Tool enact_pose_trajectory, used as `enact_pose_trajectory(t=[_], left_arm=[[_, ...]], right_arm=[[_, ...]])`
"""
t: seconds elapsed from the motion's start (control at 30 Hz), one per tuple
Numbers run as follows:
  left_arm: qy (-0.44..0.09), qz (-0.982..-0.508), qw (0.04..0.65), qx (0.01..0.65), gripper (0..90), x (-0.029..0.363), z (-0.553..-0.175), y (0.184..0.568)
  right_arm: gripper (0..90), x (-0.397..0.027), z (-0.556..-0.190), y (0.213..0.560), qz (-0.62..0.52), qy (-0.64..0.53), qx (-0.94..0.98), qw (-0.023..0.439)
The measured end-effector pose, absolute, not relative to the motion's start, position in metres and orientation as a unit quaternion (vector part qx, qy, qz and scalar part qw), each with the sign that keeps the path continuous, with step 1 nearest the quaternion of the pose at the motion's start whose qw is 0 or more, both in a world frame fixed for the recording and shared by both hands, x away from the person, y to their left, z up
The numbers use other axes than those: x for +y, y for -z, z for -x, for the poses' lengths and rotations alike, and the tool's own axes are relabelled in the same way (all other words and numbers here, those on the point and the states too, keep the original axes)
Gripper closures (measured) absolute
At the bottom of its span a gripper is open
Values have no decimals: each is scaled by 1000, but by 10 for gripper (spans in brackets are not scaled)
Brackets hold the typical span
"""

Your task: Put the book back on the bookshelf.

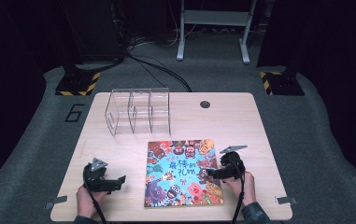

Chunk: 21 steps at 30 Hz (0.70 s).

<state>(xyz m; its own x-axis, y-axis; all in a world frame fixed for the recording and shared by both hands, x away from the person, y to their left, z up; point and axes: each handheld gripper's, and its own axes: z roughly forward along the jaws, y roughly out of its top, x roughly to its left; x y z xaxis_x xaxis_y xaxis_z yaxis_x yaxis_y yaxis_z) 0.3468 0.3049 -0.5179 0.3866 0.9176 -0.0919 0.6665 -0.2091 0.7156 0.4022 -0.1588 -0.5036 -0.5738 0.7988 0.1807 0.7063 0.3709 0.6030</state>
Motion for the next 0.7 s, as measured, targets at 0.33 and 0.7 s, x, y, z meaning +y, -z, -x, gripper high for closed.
enact_pose_trajectory(t=[0.33,0.7], left_arm=[[-176,-791,321,491,0,277,-354,521],[-187,-804,306,474,0,262,-359,526]], right_arm=[[232,-153,-407,506,-459,-317,828,60],[269,-148,-419,500,-474,-291,831,32]])
